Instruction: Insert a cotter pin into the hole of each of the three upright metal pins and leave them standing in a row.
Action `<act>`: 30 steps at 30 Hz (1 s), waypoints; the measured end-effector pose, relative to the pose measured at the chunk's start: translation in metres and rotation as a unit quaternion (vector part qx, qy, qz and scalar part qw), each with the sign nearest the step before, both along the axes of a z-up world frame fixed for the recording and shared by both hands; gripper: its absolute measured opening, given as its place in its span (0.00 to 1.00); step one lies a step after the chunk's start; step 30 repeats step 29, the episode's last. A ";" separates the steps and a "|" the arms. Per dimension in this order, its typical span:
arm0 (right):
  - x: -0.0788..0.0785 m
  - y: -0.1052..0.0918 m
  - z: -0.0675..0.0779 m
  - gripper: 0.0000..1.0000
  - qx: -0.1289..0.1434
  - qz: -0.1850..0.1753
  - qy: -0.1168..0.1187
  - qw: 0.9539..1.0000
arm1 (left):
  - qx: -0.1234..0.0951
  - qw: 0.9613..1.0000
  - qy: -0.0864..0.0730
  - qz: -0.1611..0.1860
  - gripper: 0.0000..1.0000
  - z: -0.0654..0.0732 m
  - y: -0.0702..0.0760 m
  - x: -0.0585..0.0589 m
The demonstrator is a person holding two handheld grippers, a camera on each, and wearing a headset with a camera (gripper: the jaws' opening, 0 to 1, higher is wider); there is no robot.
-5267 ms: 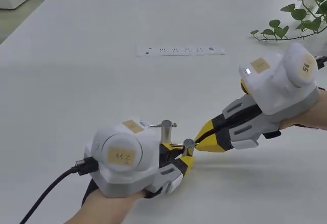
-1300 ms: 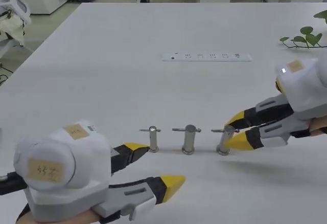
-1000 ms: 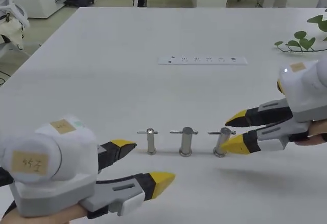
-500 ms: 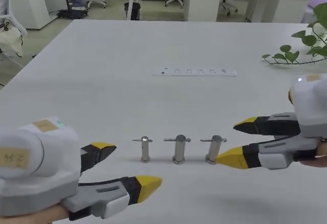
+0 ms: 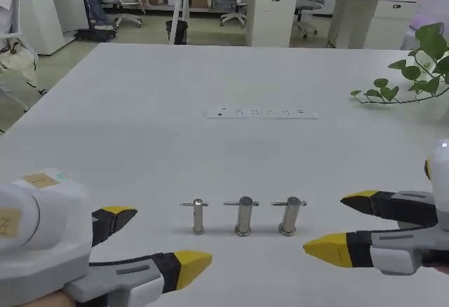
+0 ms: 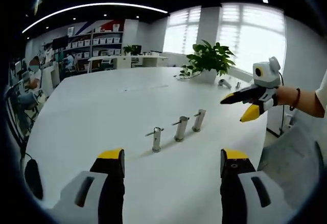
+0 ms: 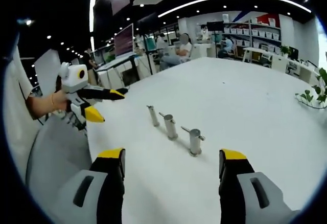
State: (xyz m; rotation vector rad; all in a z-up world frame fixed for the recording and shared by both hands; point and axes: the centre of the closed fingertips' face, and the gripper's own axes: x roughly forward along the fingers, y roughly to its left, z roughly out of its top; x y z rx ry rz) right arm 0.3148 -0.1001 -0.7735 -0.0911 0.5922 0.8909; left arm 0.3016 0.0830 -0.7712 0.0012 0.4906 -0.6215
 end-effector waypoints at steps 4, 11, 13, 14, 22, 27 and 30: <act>-0.005 -0.001 -0.002 0.81 -0.006 -0.005 -0.002 1.000 | 0.009 1.000 -0.002 0.005 0.78 0.000 0.005 -0.001; -0.007 -0.003 -0.006 0.89 0.000 -0.018 -0.004 1.000 | 0.005 1.000 -0.005 0.018 0.86 0.002 0.008 0.001; -0.007 -0.002 -0.005 0.92 0.011 -0.023 -0.001 1.000 | 0.007 1.000 -0.004 0.016 0.89 0.003 0.008 0.000; -0.007 -0.002 -0.006 0.94 0.012 -0.024 -0.003 1.000 | 0.006 1.000 -0.003 0.016 0.90 0.002 0.007 -0.001; -0.011 -0.002 -0.010 1.00 0.004 -0.021 -0.006 1.000 | 0.005 1.000 -0.003 0.016 0.97 0.003 0.005 -0.005; -0.009 -0.003 -0.008 1.00 0.010 -0.028 -0.011 1.000 | 0.003 1.000 -0.003 0.022 0.98 0.003 0.007 -0.004; -0.008 -0.002 -0.007 1.00 0.014 -0.031 -0.011 0.999 | -0.001 1.000 -0.005 0.025 0.98 0.004 0.007 -0.003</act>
